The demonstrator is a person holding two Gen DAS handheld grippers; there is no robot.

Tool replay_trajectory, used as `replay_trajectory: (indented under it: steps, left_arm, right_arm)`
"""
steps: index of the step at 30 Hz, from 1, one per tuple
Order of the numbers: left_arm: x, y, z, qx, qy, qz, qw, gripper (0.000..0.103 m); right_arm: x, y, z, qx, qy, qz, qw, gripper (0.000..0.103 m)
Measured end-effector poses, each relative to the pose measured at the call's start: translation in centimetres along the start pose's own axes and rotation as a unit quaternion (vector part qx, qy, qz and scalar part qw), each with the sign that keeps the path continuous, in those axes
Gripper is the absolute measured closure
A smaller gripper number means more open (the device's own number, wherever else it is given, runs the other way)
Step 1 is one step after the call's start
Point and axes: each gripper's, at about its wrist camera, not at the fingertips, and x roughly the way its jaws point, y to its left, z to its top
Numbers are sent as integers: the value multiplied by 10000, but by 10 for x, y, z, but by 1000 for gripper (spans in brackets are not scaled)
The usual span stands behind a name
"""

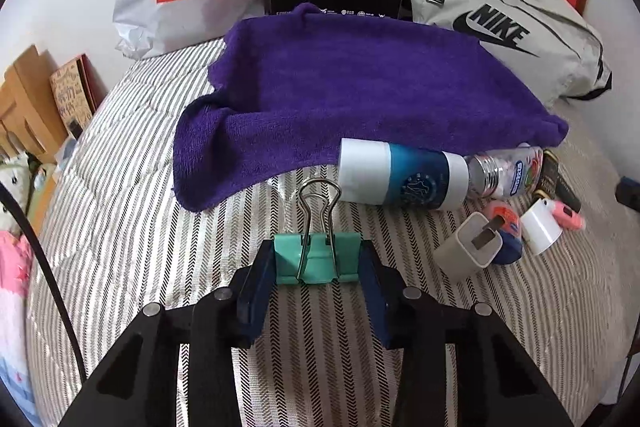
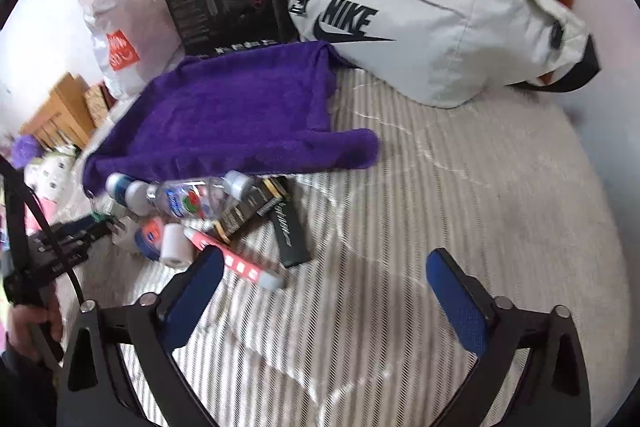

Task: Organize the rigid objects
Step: 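Grasp the green binder clip with the left tool while the right tool approaches the black Horizon case, then close the right tool on the black Horizon case and lift it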

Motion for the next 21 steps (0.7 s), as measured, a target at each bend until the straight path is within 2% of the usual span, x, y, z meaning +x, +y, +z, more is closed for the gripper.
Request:
replay_trajectory:
  steps: [2,6,10,12,19,21]
  left_arm:
    - [0,1,0,-41,5,-28,10000,63]
    - [1,4,0,-131,22,-97,9999,63]
    - [2,5,1,-179,46,-108,9998,63]
    - [2,6,2,-185,65,-123,9997,63]
    - [3,6,2,-165,59,-124,9998,63]
    - [3,6,2,-150,56,-152,9998,63]
  right_arm:
    - [8,1,3,-91,10,77,9999,12]
    - [31,10,8,-613,175,6,9980,31]
    - [53,21,8,-1078,407,40,9933,42]
    - [63,24,7,-1312,496,-20,9901,58]
    - [77,23,12,-1397,299,-71,9897,66]
    - [78,20,14,-1362,305,-84,9902,75]
